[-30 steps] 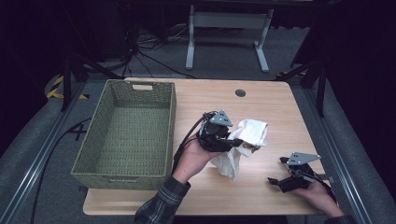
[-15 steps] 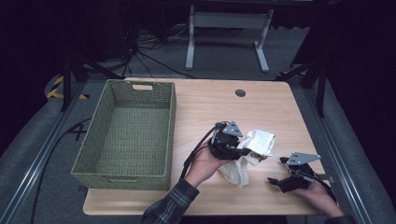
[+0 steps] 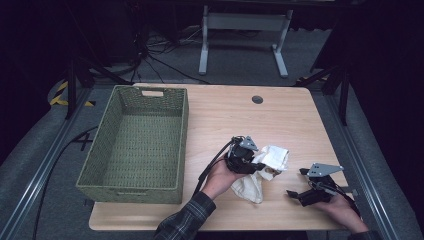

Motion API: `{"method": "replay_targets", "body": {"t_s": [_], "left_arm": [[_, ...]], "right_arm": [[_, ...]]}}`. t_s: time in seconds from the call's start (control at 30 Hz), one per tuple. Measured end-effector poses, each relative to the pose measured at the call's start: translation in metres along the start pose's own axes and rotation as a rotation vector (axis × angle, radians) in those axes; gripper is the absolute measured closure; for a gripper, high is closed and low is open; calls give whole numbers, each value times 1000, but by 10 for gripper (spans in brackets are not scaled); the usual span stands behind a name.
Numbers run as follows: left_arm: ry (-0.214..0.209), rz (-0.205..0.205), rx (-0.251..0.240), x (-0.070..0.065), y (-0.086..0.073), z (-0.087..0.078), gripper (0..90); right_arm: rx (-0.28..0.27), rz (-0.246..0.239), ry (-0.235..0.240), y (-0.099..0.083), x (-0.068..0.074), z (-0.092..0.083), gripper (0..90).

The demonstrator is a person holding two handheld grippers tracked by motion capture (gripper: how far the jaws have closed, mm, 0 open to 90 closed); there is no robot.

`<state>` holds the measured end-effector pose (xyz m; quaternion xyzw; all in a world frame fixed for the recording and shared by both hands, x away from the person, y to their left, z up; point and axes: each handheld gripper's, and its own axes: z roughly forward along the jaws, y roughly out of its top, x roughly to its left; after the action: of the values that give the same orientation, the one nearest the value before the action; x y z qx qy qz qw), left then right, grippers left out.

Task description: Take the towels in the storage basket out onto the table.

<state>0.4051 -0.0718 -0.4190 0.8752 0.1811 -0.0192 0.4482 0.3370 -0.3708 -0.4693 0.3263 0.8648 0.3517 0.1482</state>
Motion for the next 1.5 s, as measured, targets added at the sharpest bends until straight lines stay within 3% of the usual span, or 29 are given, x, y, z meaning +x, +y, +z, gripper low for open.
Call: {"method": "replay_targets", "body": {"t_s": [0.2,0.37,0.47,0.5,0.63,0.73,0.83,0.97,1.17,1.2,1.33,1.5], "left_arm": [[10,-41,29,10,-12,16,724],[39,-45,68,16,-18,27,715],[42,-46,62,17,-19,30,640],[49,-52,65,16,-19,29,640],[75,-58,29,13,-13,19,422],[84,-58,13,9,-8,7,370],[92,-43,0,3,-4,-6,347],[106,-40,-4,-8,-3,-18,358],[124,4,29,-26,-11,-26,443],[120,14,43,-32,-16,-25,498],[99,16,81,-44,-27,-20,550],[62,28,125,-56,-38,-4,554]], "right_arm": [[0,-1,0,0,0,0,1],[0,-1,0,0,0,0,1],[-1,0,1,0,0,0,3],[-1,0,1,0,0,0,2],[0,-2,2,0,0,0,4],[5,-2,0,0,1,-1,28],[9,-4,15,1,1,-5,114],[-1,1,25,4,0,-8,172],[-30,-9,49,8,4,-13,264],[-36,-16,58,10,6,-13,292],[-34,-17,81,11,9,-13,353],[-37,-14,127,14,12,-13,428]]}}
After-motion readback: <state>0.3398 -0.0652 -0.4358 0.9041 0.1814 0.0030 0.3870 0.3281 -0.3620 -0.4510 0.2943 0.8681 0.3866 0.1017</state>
